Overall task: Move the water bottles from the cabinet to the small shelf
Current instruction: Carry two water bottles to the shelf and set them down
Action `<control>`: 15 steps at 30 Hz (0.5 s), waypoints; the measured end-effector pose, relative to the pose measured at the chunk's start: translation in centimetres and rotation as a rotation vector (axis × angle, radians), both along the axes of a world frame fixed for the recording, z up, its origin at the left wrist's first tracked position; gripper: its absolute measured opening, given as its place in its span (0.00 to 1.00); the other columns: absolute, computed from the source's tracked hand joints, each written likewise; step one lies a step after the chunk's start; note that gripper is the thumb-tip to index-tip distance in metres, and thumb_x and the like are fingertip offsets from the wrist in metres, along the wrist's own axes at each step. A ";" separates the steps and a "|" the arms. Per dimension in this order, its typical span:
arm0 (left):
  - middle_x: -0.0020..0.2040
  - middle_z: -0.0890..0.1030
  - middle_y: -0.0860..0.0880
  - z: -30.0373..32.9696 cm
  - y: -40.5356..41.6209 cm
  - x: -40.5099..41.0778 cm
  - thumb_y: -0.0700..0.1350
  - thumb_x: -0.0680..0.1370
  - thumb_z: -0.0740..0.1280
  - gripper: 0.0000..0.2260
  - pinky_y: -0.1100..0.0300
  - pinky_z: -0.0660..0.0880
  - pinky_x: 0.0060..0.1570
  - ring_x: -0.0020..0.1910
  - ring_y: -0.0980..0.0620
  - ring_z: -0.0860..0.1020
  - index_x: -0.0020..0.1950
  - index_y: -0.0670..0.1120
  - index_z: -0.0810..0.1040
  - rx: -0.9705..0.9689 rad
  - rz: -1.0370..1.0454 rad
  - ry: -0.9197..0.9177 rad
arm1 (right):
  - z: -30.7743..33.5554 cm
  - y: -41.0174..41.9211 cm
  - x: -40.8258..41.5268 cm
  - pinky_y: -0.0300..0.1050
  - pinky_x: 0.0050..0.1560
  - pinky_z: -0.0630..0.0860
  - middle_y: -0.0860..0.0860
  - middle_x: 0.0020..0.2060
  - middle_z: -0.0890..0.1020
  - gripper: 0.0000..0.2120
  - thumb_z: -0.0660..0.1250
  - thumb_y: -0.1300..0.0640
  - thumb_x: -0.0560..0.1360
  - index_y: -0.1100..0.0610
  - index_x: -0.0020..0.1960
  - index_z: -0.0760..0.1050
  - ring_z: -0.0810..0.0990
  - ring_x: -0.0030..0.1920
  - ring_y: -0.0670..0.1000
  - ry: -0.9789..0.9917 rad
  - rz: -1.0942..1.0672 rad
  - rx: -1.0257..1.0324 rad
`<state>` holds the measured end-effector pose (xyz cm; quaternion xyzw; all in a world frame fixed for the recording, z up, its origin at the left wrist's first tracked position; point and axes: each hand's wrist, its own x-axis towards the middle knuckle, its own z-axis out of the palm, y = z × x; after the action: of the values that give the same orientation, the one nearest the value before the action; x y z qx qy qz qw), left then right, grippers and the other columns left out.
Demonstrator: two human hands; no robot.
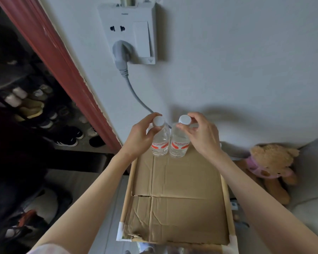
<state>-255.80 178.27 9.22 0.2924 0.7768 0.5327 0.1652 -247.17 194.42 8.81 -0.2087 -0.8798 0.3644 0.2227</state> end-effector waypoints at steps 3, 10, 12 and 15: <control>0.54 0.79 0.52 -0.5 1.1 -0.4 0.42 0.77 0.63 0.10 0.51 0.71 0.61 0.57 0.53 0.75 0.58 0.49 0.73 -0.009 0.001 0.025 | -0.3 0.7 -0.2 0.53 0.46 0.75 0.53 0.48 0.81 0.18 0.71 0.48 0.69 0.57 0.53 0.75 0.78 0.46 0.55 -0.013 -0.022 0.012; 0.61 0.75 0.49 0.0 2.6 -0.2 0.38 0.77 0.62 0.15 0.60 0.68 0.60 0.59 0.51 0.73 0.64 0.47 0.70 -0.058 -0.031 0.130 | -0.1 2.2 0.1 0.55 0.52 0.76 0.51 0.56 0.78 0.20 0.67 0.48 0.72 0.55 0.60 0.70 0.77 0.54 0.52 -0.070 0.087 -0.066; 0.62 0.74 0.48 0.7 2.6 -0.8 0.34 0.76 0.60 0.17 0.59 0.69 0.60 0.59 0.51 0.73 0.64 0.45 0.71 -0.095 -0.092 0.246 | 0.5 2.8 0.4 0.53 0.57 0.74 0.48 0.63 0.74 0.22 0.64 0.51 0.74 0.51 0.66 0.66 0.74 0.59 0.50 -0.114 0.241 -0.069; 0.65 0.73 0.48 1.3 2.5 -1.5 0.31 0.75 0.59 0.18 0.63 0.67 0.62 0.61 0.52 0.72 0.62 0.44 0.74 -0.217 -0.201 0.329 | 1.1 3.6 0.6 0.51 0.61 0.72 0.49 0.64 0.73 0.20 0.61 0.59 0.76 0.50 0.67 0.67 0.73 0.61 0.51 -0.186 0.372 0.019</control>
<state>-257.27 180.74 10.54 0.4320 0.8129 0.3721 0.1191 -246.57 198.00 9.95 -0.0733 -0.9233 0.3702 0.0712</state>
